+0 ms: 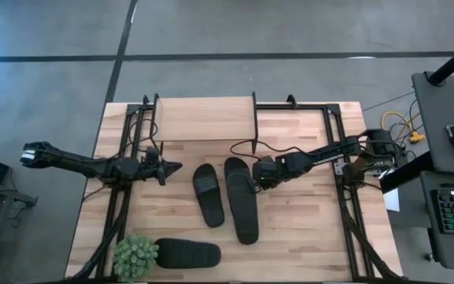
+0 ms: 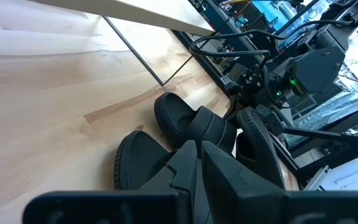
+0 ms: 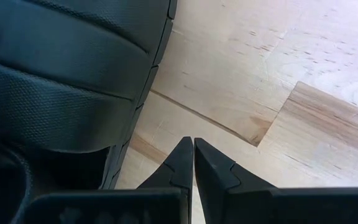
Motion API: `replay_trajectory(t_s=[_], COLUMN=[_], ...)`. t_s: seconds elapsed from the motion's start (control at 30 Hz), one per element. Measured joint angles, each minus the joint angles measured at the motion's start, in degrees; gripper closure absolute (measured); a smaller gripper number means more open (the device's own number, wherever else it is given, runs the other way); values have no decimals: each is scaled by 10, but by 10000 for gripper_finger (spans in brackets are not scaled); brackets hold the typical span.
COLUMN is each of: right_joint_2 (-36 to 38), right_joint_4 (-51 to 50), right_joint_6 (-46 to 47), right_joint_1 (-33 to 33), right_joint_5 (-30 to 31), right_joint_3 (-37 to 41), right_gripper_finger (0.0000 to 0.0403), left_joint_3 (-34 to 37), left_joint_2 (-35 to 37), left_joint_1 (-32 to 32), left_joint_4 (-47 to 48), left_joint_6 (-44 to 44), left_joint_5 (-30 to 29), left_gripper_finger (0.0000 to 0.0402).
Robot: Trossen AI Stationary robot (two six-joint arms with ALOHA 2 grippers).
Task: Pick and place slides into the shelf
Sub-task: Put the black slide on the shelf
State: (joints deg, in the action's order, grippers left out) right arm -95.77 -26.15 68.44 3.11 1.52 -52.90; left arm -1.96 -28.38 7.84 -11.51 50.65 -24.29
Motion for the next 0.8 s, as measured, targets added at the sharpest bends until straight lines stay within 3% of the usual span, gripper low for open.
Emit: replay_trajectory(t_s=[0.27,0.53,0.8], right_joint_2=[7,61,118], right_joint_4=[-8,-65,16], right_joint_6=[4,29,57], right_joint_1=[6,50,70], right_joint_5=[-34,-36,-49], right_joint_3=[-4,-22,-55], right_gripper_finger=[394,394,394], left_joint_3=[0,0,0], left_joint_2=[0,1,0], left_joint_1=[0,0,0], left_joint_4=[-21,-49,-52], left_joint_6=[0,0,0], left_joint_5=[2,27,92], left_gripper_finger=[391,391,391])
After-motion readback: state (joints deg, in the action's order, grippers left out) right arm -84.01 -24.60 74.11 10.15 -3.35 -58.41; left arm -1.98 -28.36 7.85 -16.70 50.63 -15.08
